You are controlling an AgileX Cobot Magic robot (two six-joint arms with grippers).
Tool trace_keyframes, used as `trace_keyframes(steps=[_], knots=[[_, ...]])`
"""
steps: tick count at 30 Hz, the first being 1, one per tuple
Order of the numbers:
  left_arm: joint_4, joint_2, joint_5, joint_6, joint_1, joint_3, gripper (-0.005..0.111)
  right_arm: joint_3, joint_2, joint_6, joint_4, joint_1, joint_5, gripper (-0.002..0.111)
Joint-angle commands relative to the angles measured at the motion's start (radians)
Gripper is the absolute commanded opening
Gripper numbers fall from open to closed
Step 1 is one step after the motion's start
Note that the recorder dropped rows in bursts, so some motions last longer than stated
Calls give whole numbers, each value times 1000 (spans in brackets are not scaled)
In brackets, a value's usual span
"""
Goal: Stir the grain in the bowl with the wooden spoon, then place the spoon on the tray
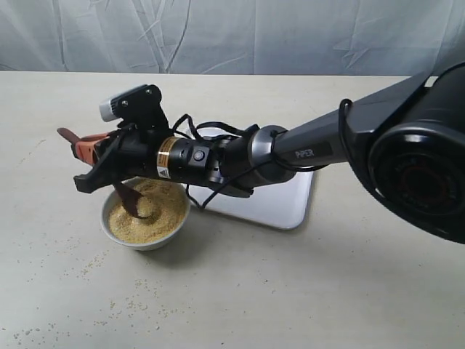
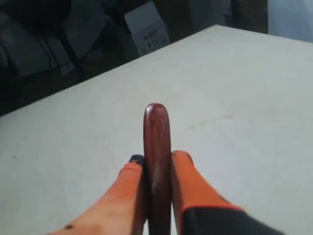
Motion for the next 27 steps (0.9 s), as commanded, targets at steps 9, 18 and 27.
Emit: trace_keyframes(steps=[9, 18, 27], knots=[[1, -5, -5, -1, 1, 5, 0, -3, -93, 298, 248, -29, -87, -1], [1, -5, -5, -1, 1, 5, 0, -3, -93, 541, 251, -51, -34, -1], [1, -5, -5, -1, 1, 5, 0, -3, -96, 654, 248, -51, -1, -1]])
